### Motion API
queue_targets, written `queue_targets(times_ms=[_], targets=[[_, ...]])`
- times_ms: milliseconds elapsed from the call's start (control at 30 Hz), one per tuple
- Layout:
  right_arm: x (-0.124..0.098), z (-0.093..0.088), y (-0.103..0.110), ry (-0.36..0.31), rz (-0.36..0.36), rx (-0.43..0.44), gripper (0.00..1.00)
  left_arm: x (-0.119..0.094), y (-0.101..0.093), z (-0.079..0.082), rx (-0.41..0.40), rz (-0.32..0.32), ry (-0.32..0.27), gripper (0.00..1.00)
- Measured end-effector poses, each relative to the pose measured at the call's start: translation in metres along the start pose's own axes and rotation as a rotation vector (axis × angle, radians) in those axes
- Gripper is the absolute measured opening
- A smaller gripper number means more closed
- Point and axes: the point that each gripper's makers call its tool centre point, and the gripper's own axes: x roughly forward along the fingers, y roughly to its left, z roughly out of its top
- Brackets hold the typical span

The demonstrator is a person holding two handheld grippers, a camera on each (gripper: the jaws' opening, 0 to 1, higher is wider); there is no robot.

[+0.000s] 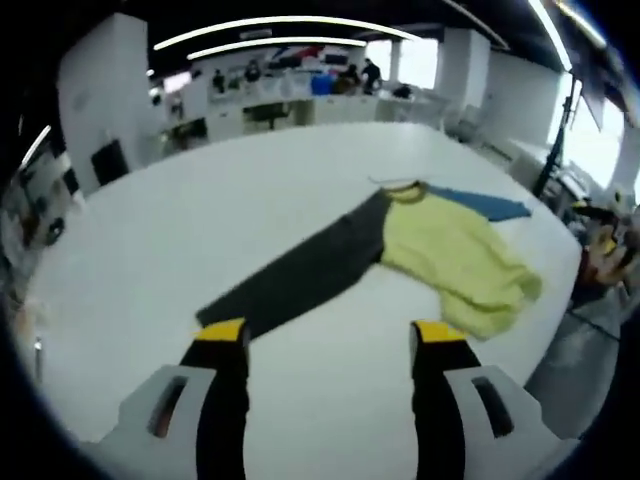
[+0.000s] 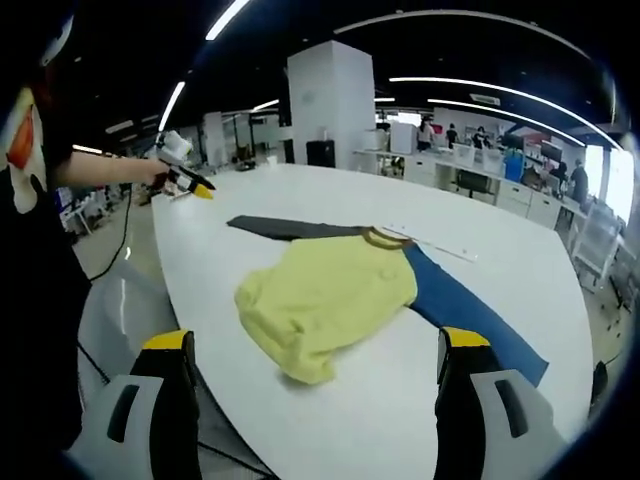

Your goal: Fold the garment on the visible template until the final outline fits inside the template.

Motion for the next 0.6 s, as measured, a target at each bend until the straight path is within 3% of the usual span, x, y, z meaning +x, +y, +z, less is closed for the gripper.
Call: queue_targets(times_ms=[267,600], targets=[[-0.007,-0.002,0.002,-0.009,-0.001,0.005,1.00,-0.007,-0.048,0.012,0.031,-0.162,-0.044,0.76],[-0.015,-0.004,0.000,-0.014,-0.006,0.006,1.00,-0.017,-0.088,0.010,0.121,-0.225,-0.033,0.87]])
